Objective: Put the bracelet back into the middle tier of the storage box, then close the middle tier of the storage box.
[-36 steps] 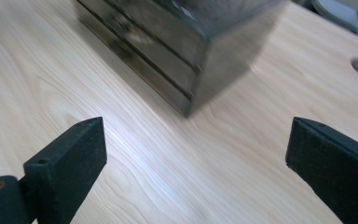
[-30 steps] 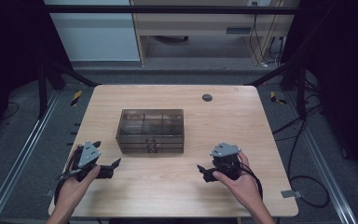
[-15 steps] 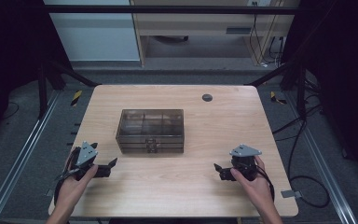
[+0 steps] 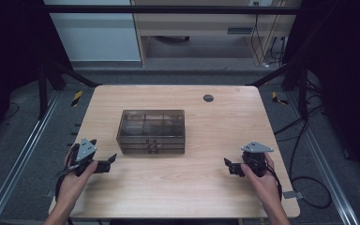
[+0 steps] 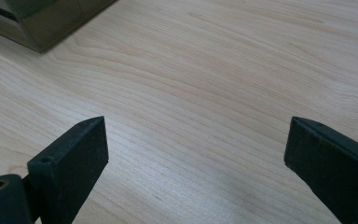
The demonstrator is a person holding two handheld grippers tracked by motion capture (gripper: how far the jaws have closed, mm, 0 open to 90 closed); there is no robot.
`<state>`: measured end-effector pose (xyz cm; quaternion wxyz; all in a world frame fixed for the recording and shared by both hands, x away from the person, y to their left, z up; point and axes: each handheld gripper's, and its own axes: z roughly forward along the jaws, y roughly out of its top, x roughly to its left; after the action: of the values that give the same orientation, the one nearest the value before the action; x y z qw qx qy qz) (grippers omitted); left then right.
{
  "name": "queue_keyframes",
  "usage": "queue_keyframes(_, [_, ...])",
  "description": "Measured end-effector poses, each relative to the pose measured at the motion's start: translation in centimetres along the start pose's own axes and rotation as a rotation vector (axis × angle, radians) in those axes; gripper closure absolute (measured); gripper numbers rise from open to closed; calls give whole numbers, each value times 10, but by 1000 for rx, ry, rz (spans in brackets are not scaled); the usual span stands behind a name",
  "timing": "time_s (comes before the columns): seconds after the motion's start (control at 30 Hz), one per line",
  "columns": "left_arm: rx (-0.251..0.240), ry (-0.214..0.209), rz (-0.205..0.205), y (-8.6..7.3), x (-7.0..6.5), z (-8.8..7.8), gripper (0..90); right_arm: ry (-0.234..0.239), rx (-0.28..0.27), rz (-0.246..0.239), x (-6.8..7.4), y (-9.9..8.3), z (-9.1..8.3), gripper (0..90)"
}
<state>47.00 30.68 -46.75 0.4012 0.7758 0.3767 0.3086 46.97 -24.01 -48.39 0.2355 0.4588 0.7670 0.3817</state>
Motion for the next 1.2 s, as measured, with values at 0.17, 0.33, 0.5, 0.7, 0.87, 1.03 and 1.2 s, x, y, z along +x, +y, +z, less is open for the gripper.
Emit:
queue_keyframes(0.17, [-7,7,-12,-1,3,2,45,-11,2,8,-3,-1,2,69])
queue_keyframes(0.33, [-20,17,-20,-2,6,4,45,-18,-2,16,-6,-1,3,71])
queue_keyframes(0.5, [-31,27,-28,-2,12,9,44,-29,-6,58,-14,-1,9,76])
queue_keyframes(0.7, [-45,42,-47,-5,17,14,43,-41,-11,95,-22,-2,15,80])
queue_keyframes(0.87, [-43,47,-53,-8,20,19,41,-48,-10,114,-26,-3,19,82])
queue_keyframes(1.03, [-9,46,-64,-12,23,26,39,-58,-3,131,-30,-5,25,82])
queue_keyframes(1.2, [9,53,-75,-15,26,29,38,-67,6,131,-31,-6,28,83])
